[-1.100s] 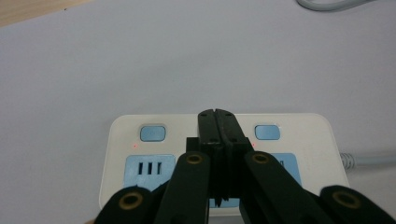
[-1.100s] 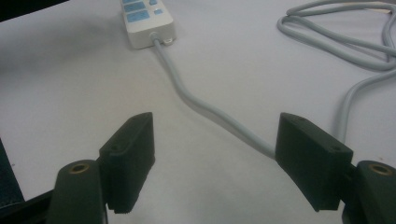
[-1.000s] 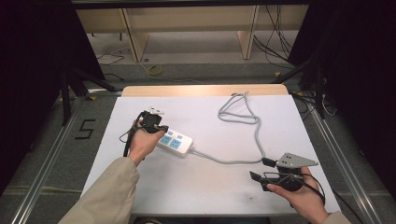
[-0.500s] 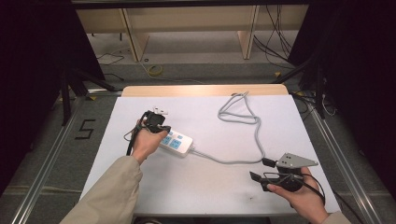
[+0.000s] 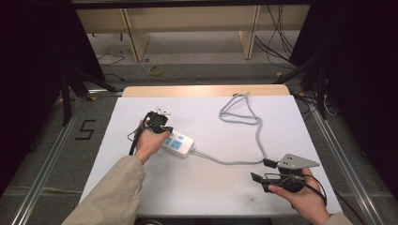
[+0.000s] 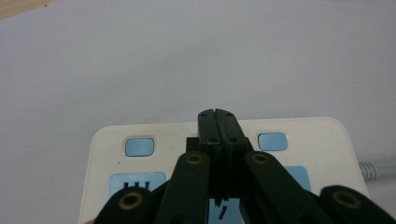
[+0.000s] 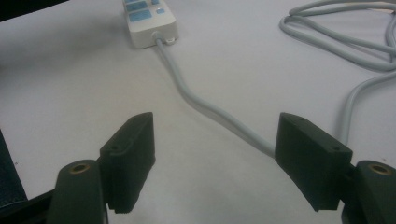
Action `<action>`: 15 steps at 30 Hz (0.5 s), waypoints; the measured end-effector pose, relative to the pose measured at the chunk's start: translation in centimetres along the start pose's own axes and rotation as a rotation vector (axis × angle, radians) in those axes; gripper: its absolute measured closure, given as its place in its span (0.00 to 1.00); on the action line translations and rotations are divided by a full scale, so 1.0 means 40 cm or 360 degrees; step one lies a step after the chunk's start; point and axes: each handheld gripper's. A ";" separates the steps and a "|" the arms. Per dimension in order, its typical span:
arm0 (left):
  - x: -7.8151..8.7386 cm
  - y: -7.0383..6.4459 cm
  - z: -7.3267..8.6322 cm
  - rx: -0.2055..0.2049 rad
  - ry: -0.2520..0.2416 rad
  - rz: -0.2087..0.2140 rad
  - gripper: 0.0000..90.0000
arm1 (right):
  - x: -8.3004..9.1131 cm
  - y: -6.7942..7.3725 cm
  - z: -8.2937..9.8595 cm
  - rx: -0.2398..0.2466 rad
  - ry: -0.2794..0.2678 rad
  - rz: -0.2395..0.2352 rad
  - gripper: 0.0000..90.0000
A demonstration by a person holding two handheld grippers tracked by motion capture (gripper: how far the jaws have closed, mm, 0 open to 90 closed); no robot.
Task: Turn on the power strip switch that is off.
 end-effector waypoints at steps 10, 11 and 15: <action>-0.012 -0.001 0.001 -0.0019 0.0015 -0.0005 1.00 | 0.000 0.000 0.000 0.0002 0.0001 -0.0001 0.33; -0.013 -0.001 0.000 -0.0017 0.0014 -0.0008 1.00 | 0.000 0.000 0.000 0.0002 0.0001 -0.0001 0.33; -0.017 -0.001 0.001 -0.0011 0.0022 -0.0010 1.00 | 0.000 0.000 0.000 0.0003 0.0002 -0.0001 0.33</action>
Point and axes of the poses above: each handheld gripper's, and its own axes: x roughly backward along the jaws, z roughly out of its underside, y roughly to its left, and after that the axes turned 10 degrees about -y, right-handed
